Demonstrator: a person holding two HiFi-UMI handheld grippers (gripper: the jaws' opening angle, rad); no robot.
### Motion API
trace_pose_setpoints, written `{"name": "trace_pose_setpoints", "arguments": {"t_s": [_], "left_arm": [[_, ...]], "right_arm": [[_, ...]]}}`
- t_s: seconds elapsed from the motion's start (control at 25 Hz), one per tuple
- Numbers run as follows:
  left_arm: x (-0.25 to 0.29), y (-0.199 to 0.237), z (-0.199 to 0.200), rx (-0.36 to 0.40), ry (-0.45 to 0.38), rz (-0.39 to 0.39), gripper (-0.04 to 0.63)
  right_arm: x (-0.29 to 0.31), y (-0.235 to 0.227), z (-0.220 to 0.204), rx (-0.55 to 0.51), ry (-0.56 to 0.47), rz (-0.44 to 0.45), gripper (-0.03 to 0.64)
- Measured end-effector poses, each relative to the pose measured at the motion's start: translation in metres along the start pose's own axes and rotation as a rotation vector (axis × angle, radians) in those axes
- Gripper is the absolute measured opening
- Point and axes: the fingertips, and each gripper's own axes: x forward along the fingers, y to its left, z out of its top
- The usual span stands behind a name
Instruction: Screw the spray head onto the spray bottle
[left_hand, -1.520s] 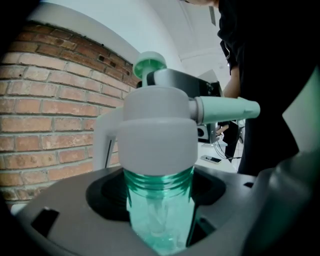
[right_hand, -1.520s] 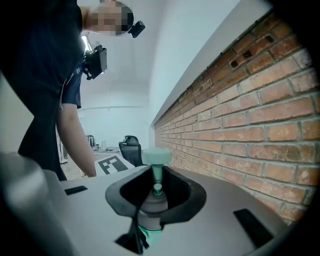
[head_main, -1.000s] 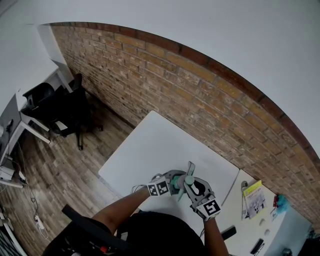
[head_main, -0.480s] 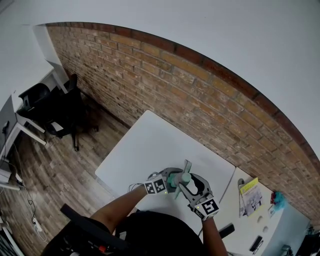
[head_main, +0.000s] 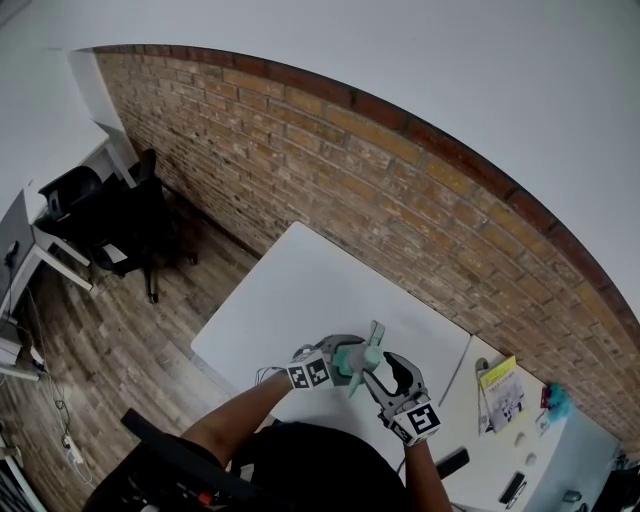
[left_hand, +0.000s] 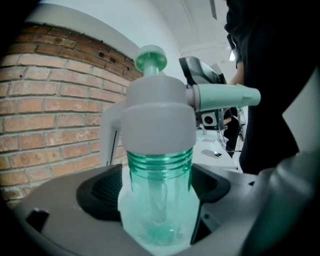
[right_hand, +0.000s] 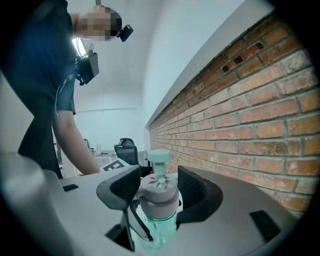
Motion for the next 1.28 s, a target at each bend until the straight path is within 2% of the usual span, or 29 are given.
{"name": "trace_pose_setpoints", "arguments": {"t_s": [0.24, 0.44, 0.68, 0.88, 1.0, 1.28], "left_arm": [[-0.01, -0.003, -0.008, 0.005, 0.026, 0.033, 0.419], [-0.019, -0.005, 0.004, 0.017, 0.009, 0.068, 0.448], [-0.025, -0.009, 0.008, 0.002, 0.002, 0.119, 0.485], [-0.035, -0.021, -0.014, -0.061, 0.036, 0.134, 0.488], [-0.044, -0.029, -0.022, -0.097, 0.029, 0.162, 0.488], [-0.054, -0.024, -0.021, -0.083, -0.017, 0.213, 0.505]], "right_arm": [[-0.01, 0.002, 0.0, 0.01, -0.015, -0.028, 0.221], [-0.021, 0.016, -0.001, -0.033, 0.008, -0.011, 0.222], [-0.036, 0.031, 0.003, 0.005, -0.04, -0.044, 0.224], [-0.051, 0.043, 0.008, 0.035, -0.085, -0.083, 0.224], [-0.061, 0.052, 0.006, 0.049, -0.083, -0.099, 0.224], [-0.072, 0.061, 0.009, 0.064, -0.114, -0.168, 0.224]]}}
